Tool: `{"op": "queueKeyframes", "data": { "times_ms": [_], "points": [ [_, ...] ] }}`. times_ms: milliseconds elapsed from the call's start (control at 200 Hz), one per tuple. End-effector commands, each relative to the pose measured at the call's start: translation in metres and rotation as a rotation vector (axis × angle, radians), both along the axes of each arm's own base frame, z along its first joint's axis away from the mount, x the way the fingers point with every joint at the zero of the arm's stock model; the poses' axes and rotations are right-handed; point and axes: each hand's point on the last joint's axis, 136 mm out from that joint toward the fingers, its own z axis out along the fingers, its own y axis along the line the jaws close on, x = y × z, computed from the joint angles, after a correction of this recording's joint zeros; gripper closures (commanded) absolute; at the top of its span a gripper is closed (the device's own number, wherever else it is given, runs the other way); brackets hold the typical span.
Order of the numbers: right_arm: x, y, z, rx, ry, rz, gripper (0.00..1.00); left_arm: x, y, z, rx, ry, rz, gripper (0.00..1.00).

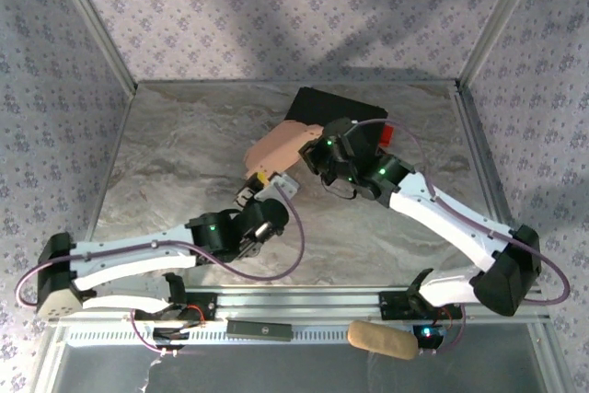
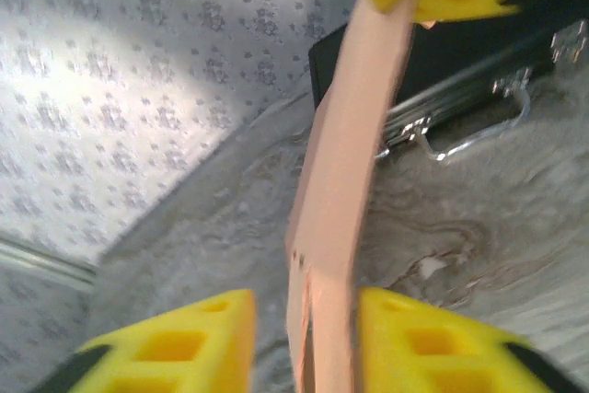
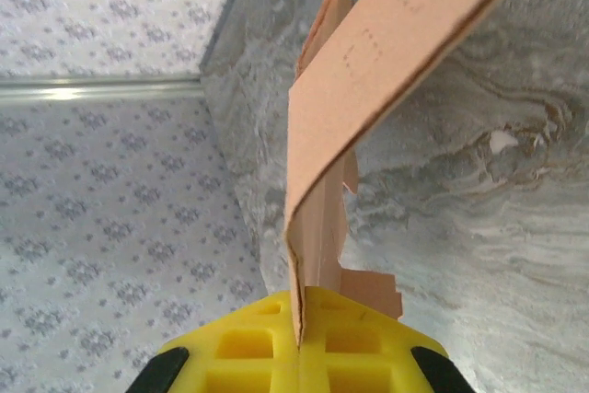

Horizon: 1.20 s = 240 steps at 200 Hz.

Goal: Fold the paper box

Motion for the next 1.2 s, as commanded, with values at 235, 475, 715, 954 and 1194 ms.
{"op": "queueKeyframes", "data": {
  "times_ms": [235,475,715,954,1194],
  "points": [
    [-0.002,-0.031,0.036,0.006,-0.044,-0.082,1.00,-0.020,0.041,0.089,-0.400,0.019,0.005,0.53],
    [-0.068,-0.078,0.071,-0.035,-0.106,-0.196,1.00,-0.024,0.084,0.102,-0.546,0.024,0.097,0.50],
    [-0.117,-0.112,0.084,-0.067,0.012,-0.348,1.00,-0.029,0.115,0.105,-0.672,0.077,0.174,0.50],
    [-0.026,-0.082,0.023,-0.011,0.285,-0.471,1.00,-0.022,0.081,0.077,-0.705,0.329,0.126,0.49],
    [0.001,-0.076,-0.025,0.013,0.399,-0.485,1.00,-0.031,-0.020,0.023,-0.707,0.610,-0.113,0.55]
  ]
}}
